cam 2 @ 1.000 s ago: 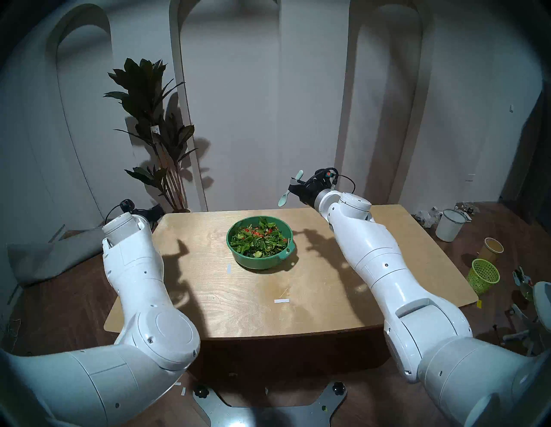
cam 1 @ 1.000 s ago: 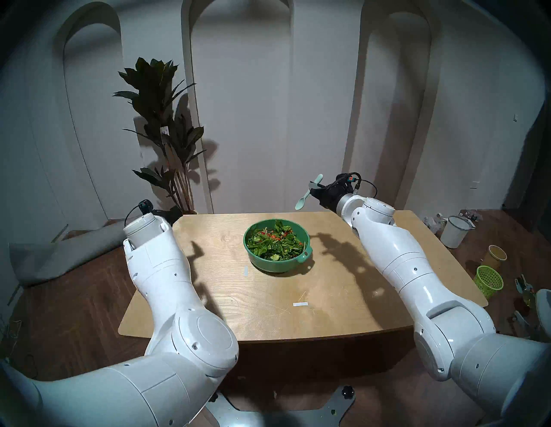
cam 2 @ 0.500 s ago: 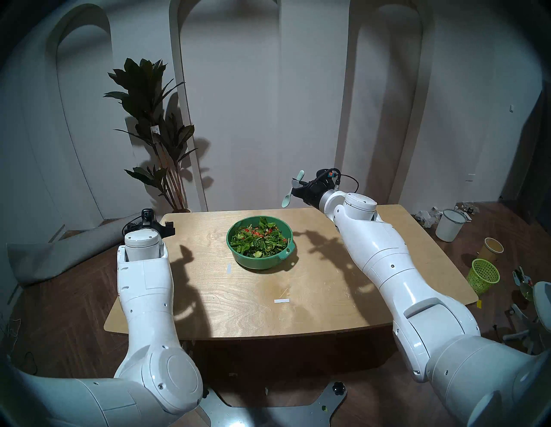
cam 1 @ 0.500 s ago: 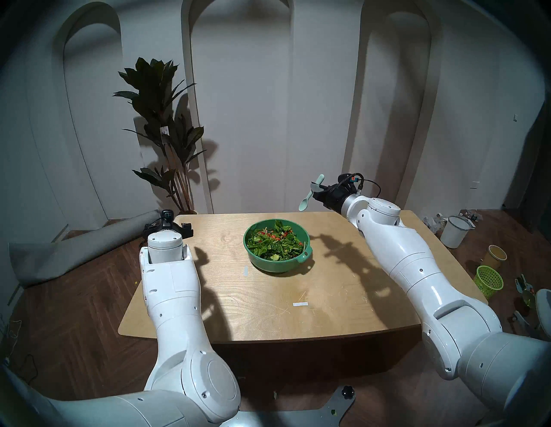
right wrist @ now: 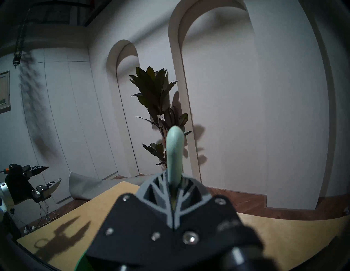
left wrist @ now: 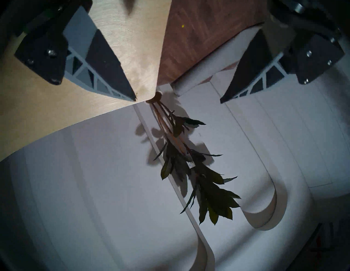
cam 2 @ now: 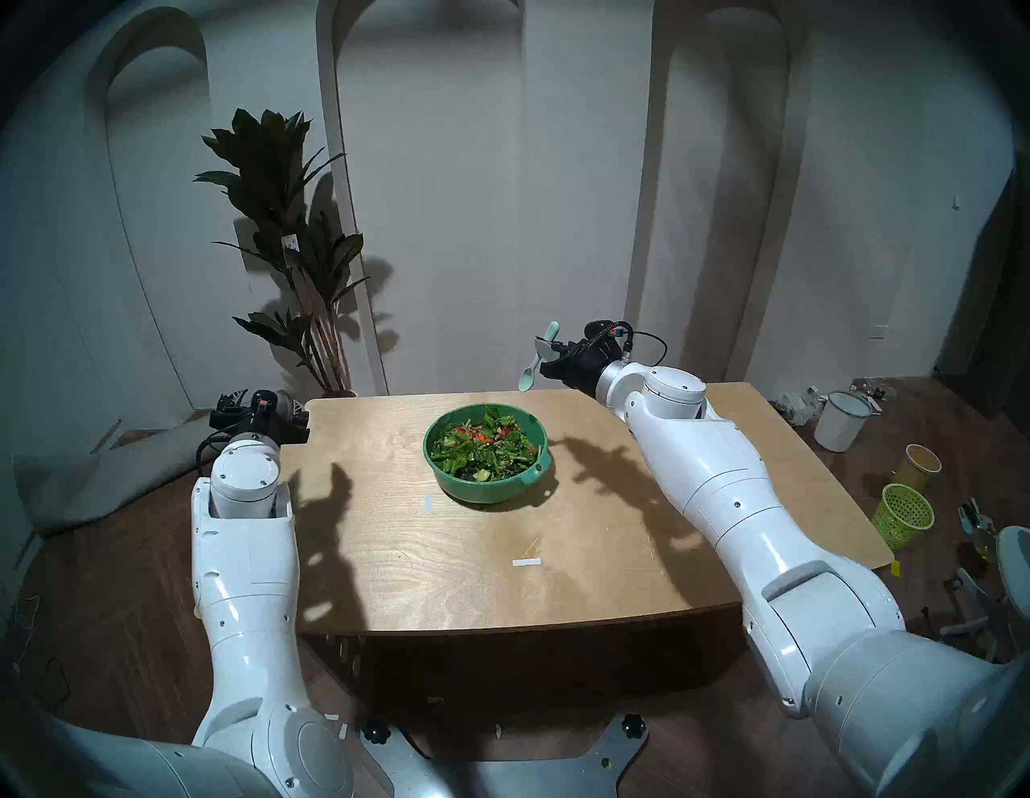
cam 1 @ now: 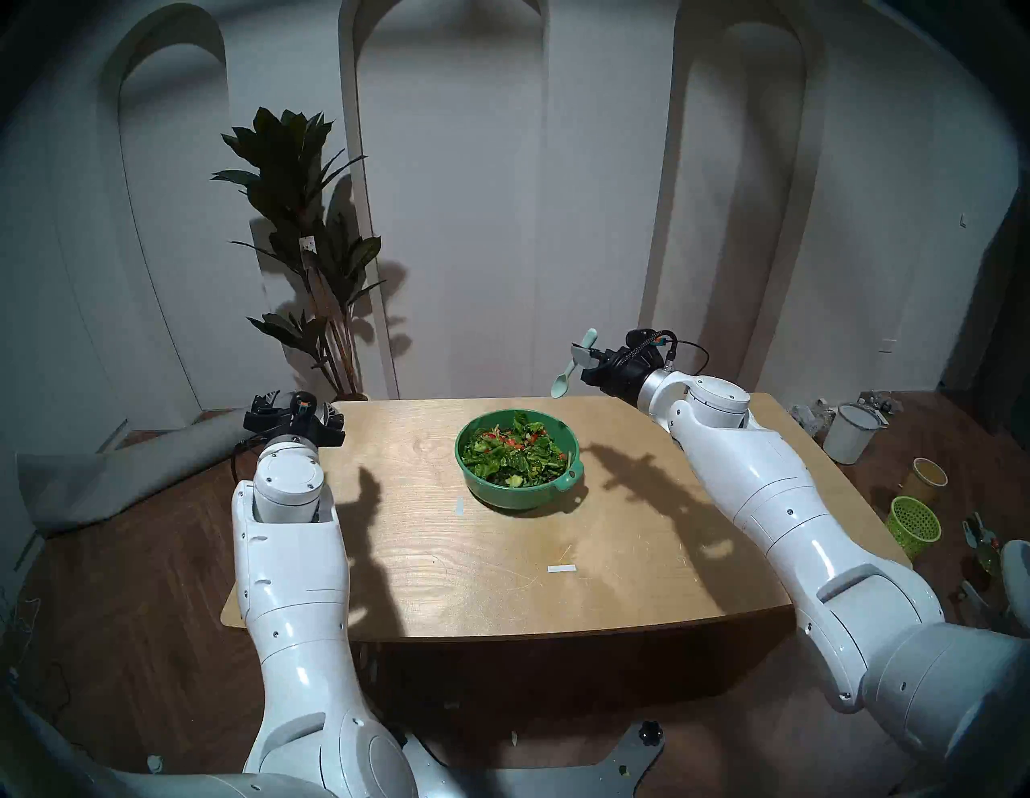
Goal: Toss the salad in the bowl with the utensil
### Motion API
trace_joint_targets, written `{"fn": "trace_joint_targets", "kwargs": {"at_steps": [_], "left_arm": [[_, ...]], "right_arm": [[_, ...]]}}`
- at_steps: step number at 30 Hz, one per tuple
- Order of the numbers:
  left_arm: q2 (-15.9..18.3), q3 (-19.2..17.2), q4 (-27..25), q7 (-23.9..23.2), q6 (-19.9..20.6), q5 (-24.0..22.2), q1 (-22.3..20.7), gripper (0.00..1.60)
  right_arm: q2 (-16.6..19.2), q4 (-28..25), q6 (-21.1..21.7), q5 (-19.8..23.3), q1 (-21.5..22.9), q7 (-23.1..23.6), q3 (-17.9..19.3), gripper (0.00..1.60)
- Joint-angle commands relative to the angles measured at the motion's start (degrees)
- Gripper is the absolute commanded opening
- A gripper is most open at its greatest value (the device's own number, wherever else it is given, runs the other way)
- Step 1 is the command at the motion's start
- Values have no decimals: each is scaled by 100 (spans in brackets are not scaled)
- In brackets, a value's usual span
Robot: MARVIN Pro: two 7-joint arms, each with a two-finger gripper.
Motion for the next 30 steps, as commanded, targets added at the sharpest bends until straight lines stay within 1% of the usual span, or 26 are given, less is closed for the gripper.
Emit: {"fn": "trace_joint_targets", "kwargs": {"at_steps": [1,2,4,8,12,14,16,22,30], "left_arm": [[519,-439,425,-716,-504,-923,-260,160],[571,-447,535,-725,-560,-1051,-282,160],[666,-526,719,-956,-690,-1279,-343,160],[913,-508,1052,-1401,-992,-1644,-378,160],[1006,-532,1207,-1843,-1272,-1834,-410,160],[1023,-511,1251,-1981,-1368,-1914,-429,160],[1037,-504,1324,-2066,-1439,-1969,-469,160],[1078,-489,1485,-2255,-1557,-2092,-555,160],[1101,-518,1636,-2366,-1612,-2239,-596,160]], "right_arm": [[-6,-57,-339,11,-7,231,25,0],[-7,-29,-369,0,-13,245,23,0],[-3,46,-456,-43,-18,293,5,0],[-42,312,-628,-120,7,335,-14,0],[-107,625,-797,-194,69,388,-40,0],[-132,723,-857,-218,93,412,-44,0],[-173,884,-938,-245,131,443,-44,0],[-257,1144,-1085,-268,148,542,-23,0],[-366,1290,-1198,-240,151,622,12,0]]}}
